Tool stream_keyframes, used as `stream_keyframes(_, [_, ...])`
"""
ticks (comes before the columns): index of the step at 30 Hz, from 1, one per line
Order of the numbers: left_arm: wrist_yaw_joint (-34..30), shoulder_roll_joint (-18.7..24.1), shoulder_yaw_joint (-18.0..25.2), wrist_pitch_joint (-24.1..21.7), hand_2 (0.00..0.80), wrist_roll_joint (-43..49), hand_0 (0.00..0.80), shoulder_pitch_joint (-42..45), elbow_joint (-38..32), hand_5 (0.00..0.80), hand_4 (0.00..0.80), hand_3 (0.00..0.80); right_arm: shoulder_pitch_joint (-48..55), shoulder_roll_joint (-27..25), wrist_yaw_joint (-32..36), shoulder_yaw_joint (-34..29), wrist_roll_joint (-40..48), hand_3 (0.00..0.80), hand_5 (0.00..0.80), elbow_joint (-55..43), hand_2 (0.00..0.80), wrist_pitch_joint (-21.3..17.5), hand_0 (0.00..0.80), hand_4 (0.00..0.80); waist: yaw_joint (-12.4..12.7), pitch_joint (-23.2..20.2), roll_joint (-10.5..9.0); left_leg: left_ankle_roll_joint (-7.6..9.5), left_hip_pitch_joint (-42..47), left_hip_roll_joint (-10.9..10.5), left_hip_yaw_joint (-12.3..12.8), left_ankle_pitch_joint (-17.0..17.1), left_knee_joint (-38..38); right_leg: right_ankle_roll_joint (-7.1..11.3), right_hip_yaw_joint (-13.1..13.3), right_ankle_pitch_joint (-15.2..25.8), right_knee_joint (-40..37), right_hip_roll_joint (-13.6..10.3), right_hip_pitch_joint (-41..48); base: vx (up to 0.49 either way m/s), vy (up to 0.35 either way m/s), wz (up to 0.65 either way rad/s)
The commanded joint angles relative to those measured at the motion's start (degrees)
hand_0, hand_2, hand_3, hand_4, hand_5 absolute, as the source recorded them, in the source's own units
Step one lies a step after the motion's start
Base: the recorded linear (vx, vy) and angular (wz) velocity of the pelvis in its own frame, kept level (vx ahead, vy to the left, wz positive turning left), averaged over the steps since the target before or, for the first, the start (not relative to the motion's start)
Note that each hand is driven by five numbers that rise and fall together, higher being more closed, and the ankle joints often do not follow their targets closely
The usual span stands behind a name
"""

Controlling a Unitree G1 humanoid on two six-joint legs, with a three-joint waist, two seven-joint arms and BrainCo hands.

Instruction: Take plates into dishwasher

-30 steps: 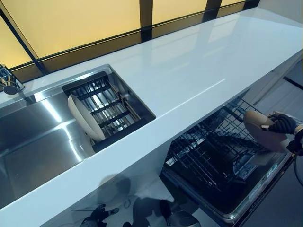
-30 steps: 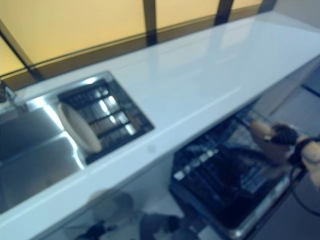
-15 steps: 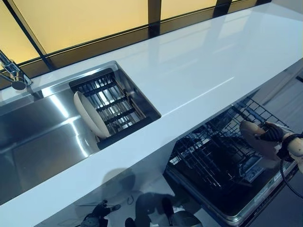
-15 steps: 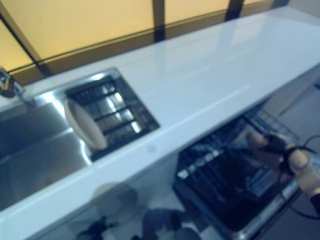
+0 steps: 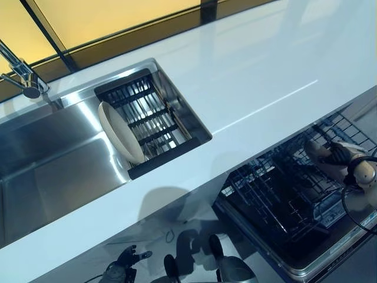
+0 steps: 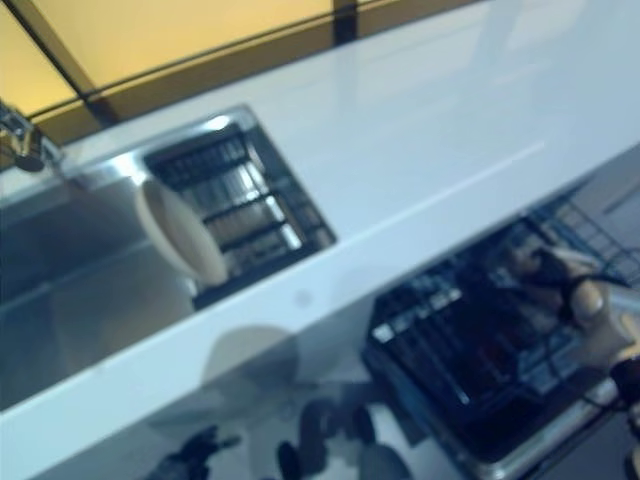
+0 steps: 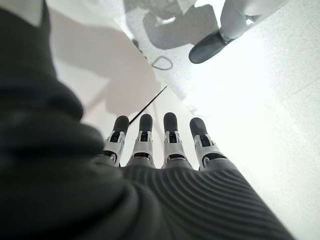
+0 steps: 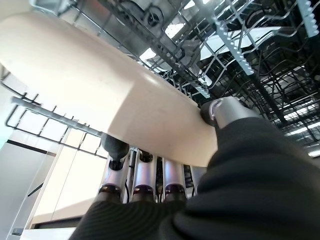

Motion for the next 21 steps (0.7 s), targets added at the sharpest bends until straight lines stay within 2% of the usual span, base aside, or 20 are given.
stream_keyframes(1, [-0.08,3.03,-2.32,-1.55,0.0,-0.07,0.0,-2.57,0.54,0.0,0.0,0.0,-6.83,1.89,-2.47,2.78,-2.32,0.8,0.8,4.15,0.8,0.55,0.8,0.8,2.69,-0.1,-3.13,0.3,0.0,-0.65,-2.87,-0.88,-0.12,4.81,-0.79,3.28,0.0,-4.21,-2.82,-0.034,0.017,0.02])
stream_keyframes(10, [-0.89,2.16,-3.34,-2.89,0.0,-0.45,0.0,-3.87,0.86,0.0,0.0,0.0,-7.7,4.29,-3.28,4.23,-5.11,0.8,0.8,12.16,0.8,1.26,0.8,0.8,3.02,0.82,-1.3,0.08,-0.91,-0.97,-2.86,-0.57,-0.12,4.88,-1.42,3.21,0.0,-4.91,-3.6,-0.009,0.007,0.02])
stream_keyframes(21, [-1.41,1.43,-4.58,-3.28,0.0,-0.06,0.0,-5.4,1.61,0.0,0.0,0.0,-6.37,8.43,-4.69,3.33,-5.32,0.8,0.8,24.6,0.8,1.22,0.8,0.8,3.98,0.53,-1.0,0.2,-0.74,-0.99,-3.33,-0.6,-0.12,4.99,-1.95,3.12,0.0,-5.17,-3.17,-0.002,-0.004,0.03])
